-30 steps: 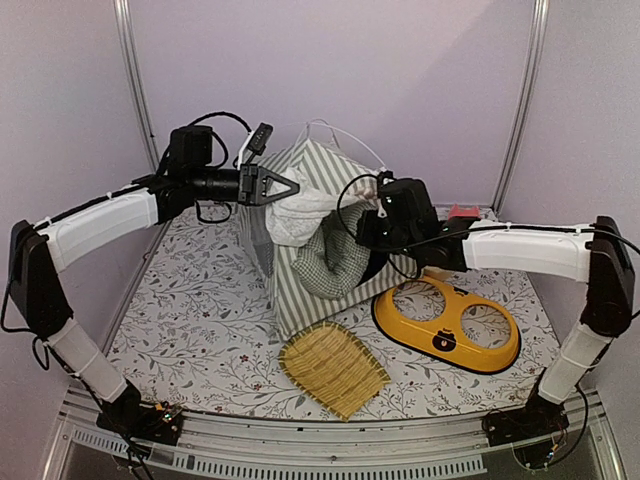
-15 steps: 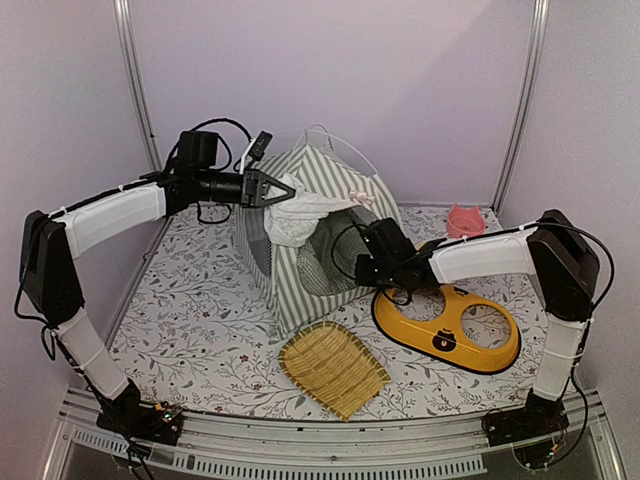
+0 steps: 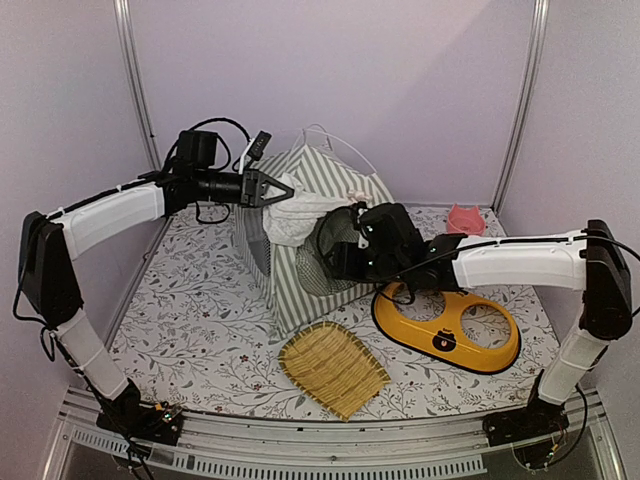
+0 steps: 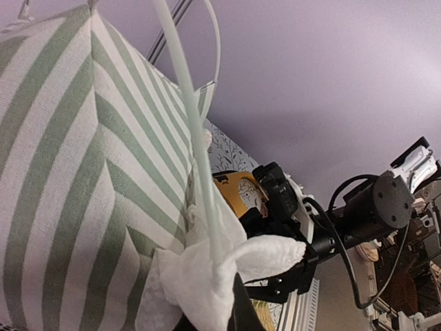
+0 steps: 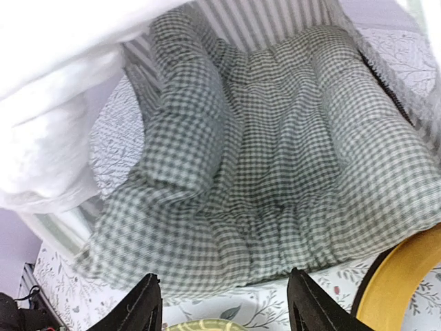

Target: Set up the pet tent

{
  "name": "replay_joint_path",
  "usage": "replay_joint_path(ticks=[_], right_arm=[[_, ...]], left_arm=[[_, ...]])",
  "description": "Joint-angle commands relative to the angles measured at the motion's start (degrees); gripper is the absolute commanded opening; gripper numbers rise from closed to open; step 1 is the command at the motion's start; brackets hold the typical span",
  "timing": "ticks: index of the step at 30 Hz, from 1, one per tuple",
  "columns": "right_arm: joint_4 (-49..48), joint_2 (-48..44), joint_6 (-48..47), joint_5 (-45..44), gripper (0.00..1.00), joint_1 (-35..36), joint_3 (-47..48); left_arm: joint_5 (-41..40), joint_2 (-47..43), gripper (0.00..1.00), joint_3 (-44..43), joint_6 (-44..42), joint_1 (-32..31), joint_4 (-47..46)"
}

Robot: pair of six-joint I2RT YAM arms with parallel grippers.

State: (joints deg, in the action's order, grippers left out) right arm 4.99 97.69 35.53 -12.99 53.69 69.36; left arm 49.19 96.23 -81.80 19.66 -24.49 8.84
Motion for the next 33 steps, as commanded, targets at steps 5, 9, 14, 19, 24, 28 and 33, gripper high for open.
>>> replay_joint_path(ticks=[5,9,14,19,24,28,33], right_arm=[[-15.03,3.01,5.42,12.04,0.70,-1.45,-0.85],[-23.80,12.20,9.44,18.67,0.47,-4.10,1.91],[-27.45,21.89,11.80,21.90,0.33,-3.20,6.17],[-23.00,29.47,14.11,20.35,0.33,-1.95,7.96],[-16.68,31.32,13.26,16.21,0.52,-2.11,8.47],[-23.74,27.33,12.53,20.87,0.56,-4.11,5.24],[-39.68,28.59,17.48,36.12,0.52,-9.33,6.45]], left_arm=[[-3.83,0.43,0.00,1.91,-0.89,-0.62,4.14],[-3.41,0.73,0.00,2.23,0.40,-1.20,2.61],[-3.11,1.82,0.00,-0.10,0.45,-2.19,3.58],[-2.60,1.61,0.00,-2.10,1.41,-3.29,4.28],[-1.03,0.10,0.00,-2.75,4.93,-4.12,1.37],[-0.41,-0.34,0.00,-2.03,5.16,-4.78,0.30],[2.01,-0.93,0.00,2.34,5.90,-4.91,-3.24]])
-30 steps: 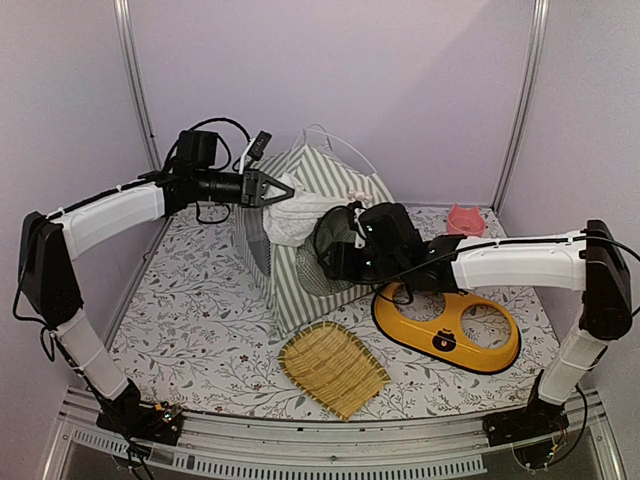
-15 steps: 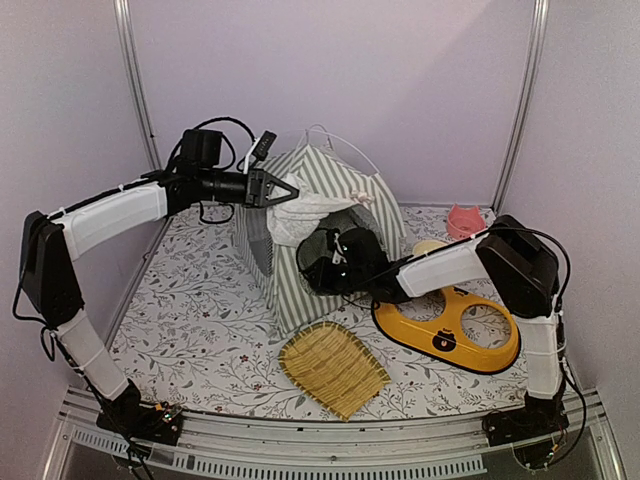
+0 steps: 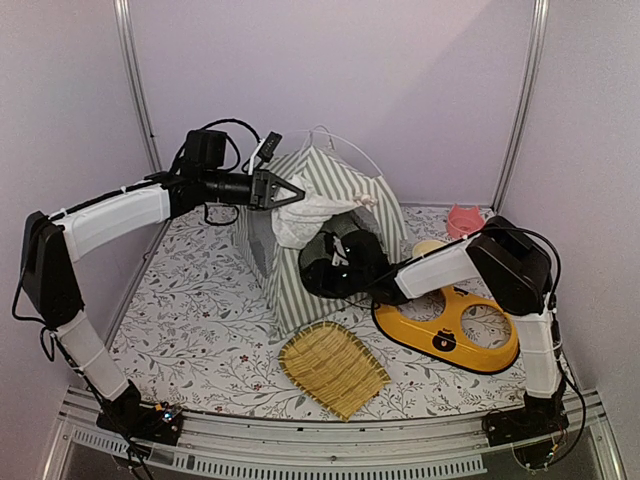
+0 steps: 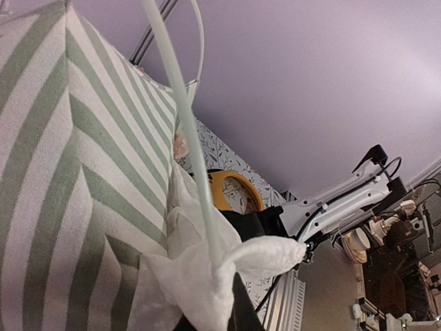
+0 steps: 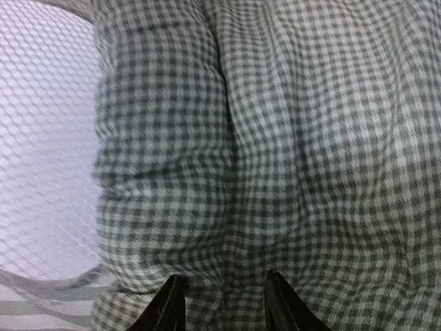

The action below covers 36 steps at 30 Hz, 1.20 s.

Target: Set up the pet tent

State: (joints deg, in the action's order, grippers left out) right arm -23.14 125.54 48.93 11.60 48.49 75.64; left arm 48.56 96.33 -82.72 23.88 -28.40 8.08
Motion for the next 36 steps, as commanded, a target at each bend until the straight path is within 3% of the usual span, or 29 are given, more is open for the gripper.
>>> replay_joint_path(ticks=[1,5,13,18,21,27,36], right_arm=[[-14.40,2.11,7.14,13.51,0.51,-4.60,1.67],[-19.37,8.21,13.62,17.91,0.45,-4.46,9.92],[-32.43,19.04,24.83,14.52,0.40,-4.76,18.34],[-31.72,24.23,24.27,11.33,0.42,-3.95,25.82],[-27.06,24.75,19.72,9.46,0.44,-2.78,27.82],[-1.84,25.01,6.71,3.81,0.45,0.02,33.91],[21.26,23.66,-2.64,-7.71,0.57,0.63,34.13]], left_arm=[[3.24,-1.19,0.00,4.12,2.08,-1.17,-3.84],[5.13,-1.00,0.00,5.50,2.98,-1.67,-6.11],[6.95,-0.63,0.00,6.62,4.40,-3.90,-9.02],[7.54,-0.94,0.00,6.75,6.02,-4.12,-10.39],[8.30,-1.61,0.00,6.56,6.41,-4.20,-10.45],[10.84,-3.79,0.00,4.50,7.48,-4.20,-10.59],[12.15,-7.75,0.00,0.44,5.08,-4.54,-7.53]])
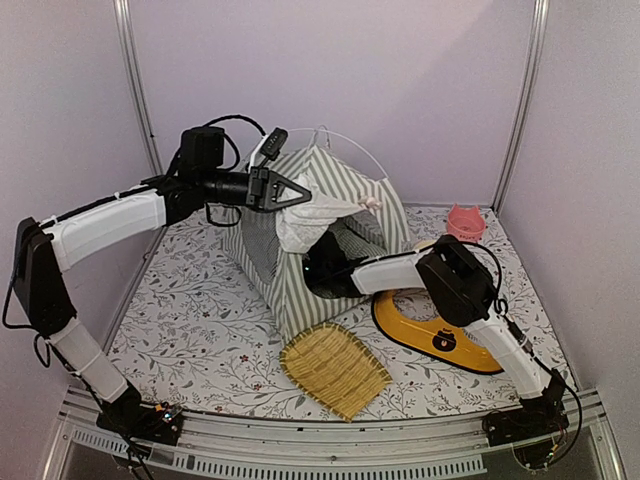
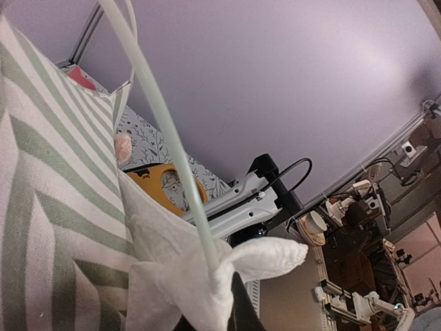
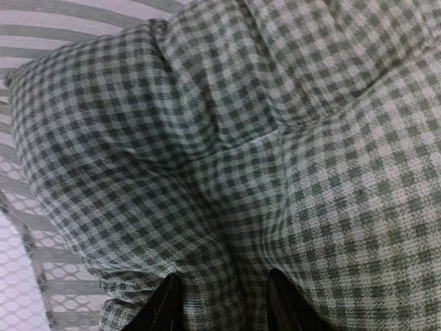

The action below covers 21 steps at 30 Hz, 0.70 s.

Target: Set up the pet tent

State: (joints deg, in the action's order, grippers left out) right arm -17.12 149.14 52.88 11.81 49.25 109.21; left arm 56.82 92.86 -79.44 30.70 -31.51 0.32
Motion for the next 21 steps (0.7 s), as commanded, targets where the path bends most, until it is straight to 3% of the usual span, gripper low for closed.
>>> replay_joint_path(ticks=[1,5,9,12,21], right_arm=[[17.01,-0.29,-7.56,-9.34,0.59,-0.14,0.52],[18.85,-2.22,-10.38,-8.53,0.67,-0.25,0.03],[14.99,-7.75,-14.54,-5.45,0.75,0.11,-2.63],[11.33,-13.26,-16.91,-6.29,0.77,0.58,-8.09],[8.95,-27.14,-23.16,-11.16,0.78,3.14,-20.30]], left_arm=[[3.39,-4.61,0.00,-2.83,-2.69,-1.45,1.82],[-0.97,-6.08,0.00,-1.54,-5.98,-0.65,4.90],[-11.37,-6.42,0.00,1.11,-5.08,2.98,6.38],[-17.56,-6.50,0.00,3.26,-4.07,5.34,6.75],[-25.21,-6.82,0.00,5.06,-4.54,7.57,7.95]])
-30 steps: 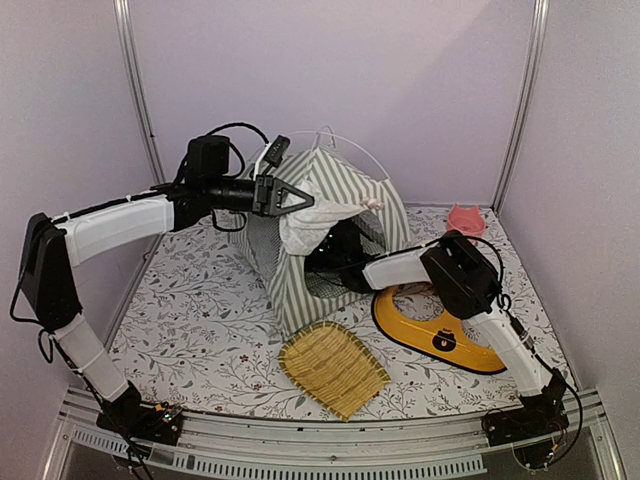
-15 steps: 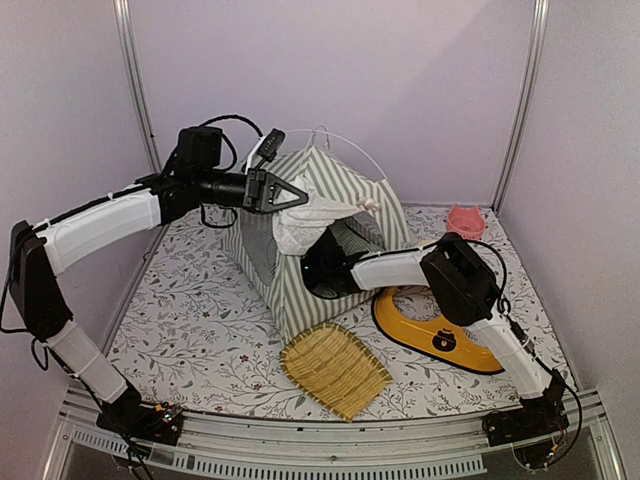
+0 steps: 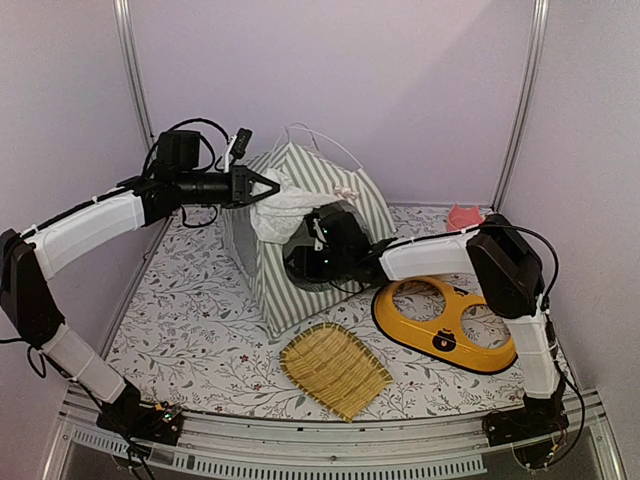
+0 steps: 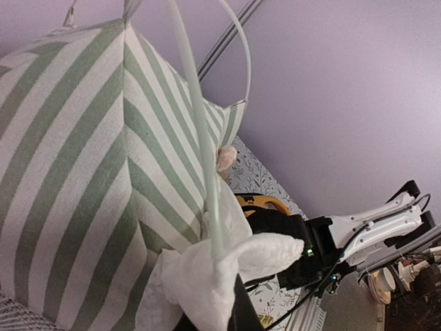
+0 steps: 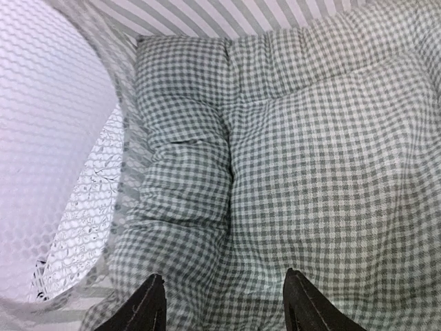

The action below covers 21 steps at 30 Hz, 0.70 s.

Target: Set up the pet tent

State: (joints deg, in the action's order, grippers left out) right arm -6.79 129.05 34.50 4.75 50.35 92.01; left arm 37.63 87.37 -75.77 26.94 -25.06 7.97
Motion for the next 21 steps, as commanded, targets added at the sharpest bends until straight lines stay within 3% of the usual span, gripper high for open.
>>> replay_joint_path(ticks=[1,16,21], right_arm=[[-0.93,-8.69,-5.50,-5.36,0.78,2.71,-4.04],[12.01,-28.02,-2.01,-27.12,0.71,3.74,-17.57],[15.59,-29.68,0.97,-27.58,0.70,-0.39,-20.59]], left_arm=[[-6.19,-1.25,0.00,1.47,-0.90,1.09,0.26],[-6.18,-1.24,0.00,4.17,-0.92,1.42,-0.29],[-5.40,-1.11,0.00,4.64,-0.85,1.41,-0.67]])
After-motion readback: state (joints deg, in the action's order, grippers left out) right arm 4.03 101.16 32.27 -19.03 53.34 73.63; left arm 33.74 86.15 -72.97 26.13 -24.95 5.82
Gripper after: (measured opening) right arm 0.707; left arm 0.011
